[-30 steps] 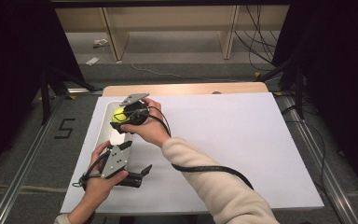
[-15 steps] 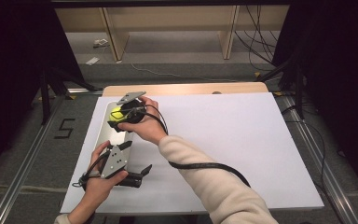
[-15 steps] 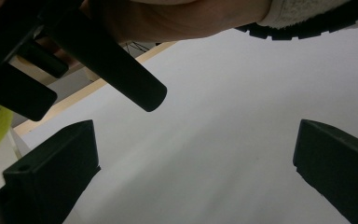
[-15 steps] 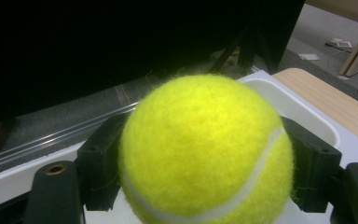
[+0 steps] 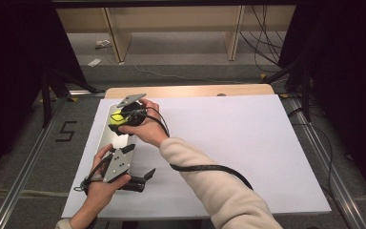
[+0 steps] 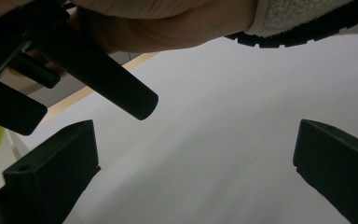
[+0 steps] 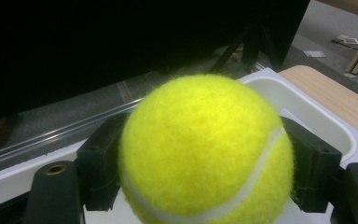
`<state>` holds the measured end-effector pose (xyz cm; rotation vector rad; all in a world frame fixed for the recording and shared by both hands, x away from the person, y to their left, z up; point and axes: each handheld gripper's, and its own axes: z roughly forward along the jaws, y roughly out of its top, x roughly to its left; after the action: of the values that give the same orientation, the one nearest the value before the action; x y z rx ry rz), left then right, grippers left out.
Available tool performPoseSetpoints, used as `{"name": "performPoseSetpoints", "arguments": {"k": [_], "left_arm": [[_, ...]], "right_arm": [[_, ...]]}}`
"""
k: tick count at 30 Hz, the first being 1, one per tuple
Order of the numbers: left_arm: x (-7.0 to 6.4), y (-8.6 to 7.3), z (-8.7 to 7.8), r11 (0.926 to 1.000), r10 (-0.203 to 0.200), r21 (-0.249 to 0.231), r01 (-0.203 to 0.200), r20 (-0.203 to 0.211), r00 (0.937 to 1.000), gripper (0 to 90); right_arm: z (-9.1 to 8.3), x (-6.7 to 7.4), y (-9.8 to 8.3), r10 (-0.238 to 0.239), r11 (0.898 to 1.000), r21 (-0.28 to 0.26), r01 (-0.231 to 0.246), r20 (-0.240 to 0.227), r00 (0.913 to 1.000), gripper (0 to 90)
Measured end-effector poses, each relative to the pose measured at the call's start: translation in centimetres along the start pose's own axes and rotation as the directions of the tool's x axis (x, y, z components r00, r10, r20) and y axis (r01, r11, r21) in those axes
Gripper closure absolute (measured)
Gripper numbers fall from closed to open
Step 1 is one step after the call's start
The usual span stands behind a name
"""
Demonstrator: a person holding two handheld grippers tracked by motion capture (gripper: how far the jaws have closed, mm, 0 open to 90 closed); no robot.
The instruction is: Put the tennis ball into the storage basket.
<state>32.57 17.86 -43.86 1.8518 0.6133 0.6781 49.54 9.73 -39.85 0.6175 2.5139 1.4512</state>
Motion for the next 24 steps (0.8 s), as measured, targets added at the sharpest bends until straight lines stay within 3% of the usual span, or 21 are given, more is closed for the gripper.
{"name": "performPoseSetpoints", "arguments": {"k": [24], "left_arm": [[0.0,0.0,0.0,1.0,-0.005,-0.002,0.005,0.001,1.0,0.0]], "right_arm": [[1.6,0.4,-0.1,-0.019,0.999,0.034,0.02,-0.03,0.9994,26.4]]}}
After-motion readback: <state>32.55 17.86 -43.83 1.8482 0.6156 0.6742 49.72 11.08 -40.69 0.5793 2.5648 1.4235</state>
